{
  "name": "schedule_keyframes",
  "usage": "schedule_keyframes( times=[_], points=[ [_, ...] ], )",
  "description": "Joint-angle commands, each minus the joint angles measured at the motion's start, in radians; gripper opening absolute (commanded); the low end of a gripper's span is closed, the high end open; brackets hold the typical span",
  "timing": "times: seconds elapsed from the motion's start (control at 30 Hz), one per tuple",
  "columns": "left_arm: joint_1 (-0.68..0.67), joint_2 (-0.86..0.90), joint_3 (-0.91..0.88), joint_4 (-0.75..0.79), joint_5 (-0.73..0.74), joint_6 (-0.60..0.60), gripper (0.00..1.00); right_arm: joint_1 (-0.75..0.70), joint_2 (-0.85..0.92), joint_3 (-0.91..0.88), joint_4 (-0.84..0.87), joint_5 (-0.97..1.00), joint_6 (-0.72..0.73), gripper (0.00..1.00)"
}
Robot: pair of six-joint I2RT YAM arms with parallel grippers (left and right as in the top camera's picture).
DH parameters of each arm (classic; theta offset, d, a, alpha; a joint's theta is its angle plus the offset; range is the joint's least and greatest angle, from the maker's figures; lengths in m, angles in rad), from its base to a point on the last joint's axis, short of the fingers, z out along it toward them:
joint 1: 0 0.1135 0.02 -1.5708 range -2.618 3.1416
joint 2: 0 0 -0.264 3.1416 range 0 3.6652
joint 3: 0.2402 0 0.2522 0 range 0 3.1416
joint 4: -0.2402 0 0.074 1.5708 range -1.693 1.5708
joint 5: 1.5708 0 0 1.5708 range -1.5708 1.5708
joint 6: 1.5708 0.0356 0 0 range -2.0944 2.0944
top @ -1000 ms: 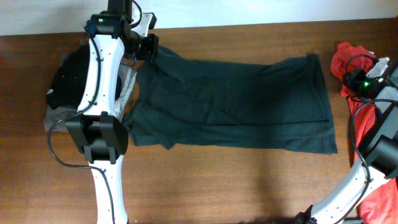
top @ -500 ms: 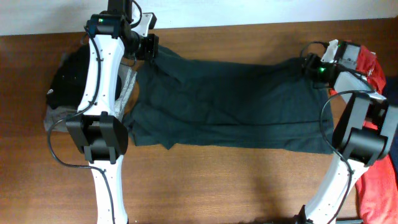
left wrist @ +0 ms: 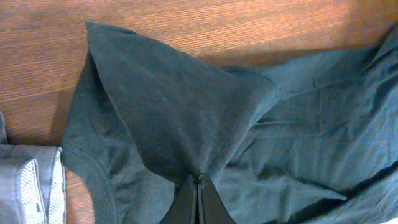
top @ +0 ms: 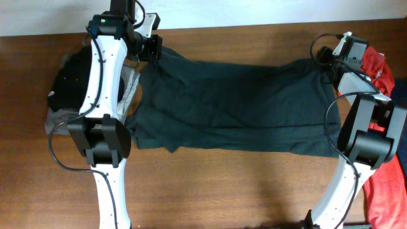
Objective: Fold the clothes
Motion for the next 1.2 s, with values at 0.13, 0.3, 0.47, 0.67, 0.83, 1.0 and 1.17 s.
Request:
schedule_keyframes(
  times=[0.13,0.3,0.47,0.67,0.83,1.0,1.17],
  points=[
    [0.005,0.004,0.023,-0.005,0.011,0.013,0.00,0.010,0.071,0.019,0.011,0.022,-0.002,0.64],
    [0.005,0.004,0.023,-0.024,0.011,0.013,0.00,0.010,0.073,0.019,-0.001,0.022,-0.002,0.56],
    [0.005,0.004,0.023,-0.027,0.011,0.013,0.00,0.010,0.073,0.019,-0.062,0.022,-0.003,0.34],
    [0.005,0.004,0.023,-0.027,0.011,0.013,0.00,-0.023,-0.018,0.019,-0.111,-0.027,-0.011,0.09],
    [0.006,0.003,0.023,-0.027,0.011,0.012,0.00,-0.063,-0.121,0.019,-0.154,-0.139,-0.031,0.09],
    [0.032,0.001,0.087,-0.092,0.011,0.012,0.00,-0.072,-0.191,0.019,-0.267,-0.163,-0.076,0.09],
    [0.066,0.001,0.174,-0.226,0.011,0.012,0.00,-0.078,-0.237,0.019,-0.388,-0.163,-0.074,0.09]
  ],
)
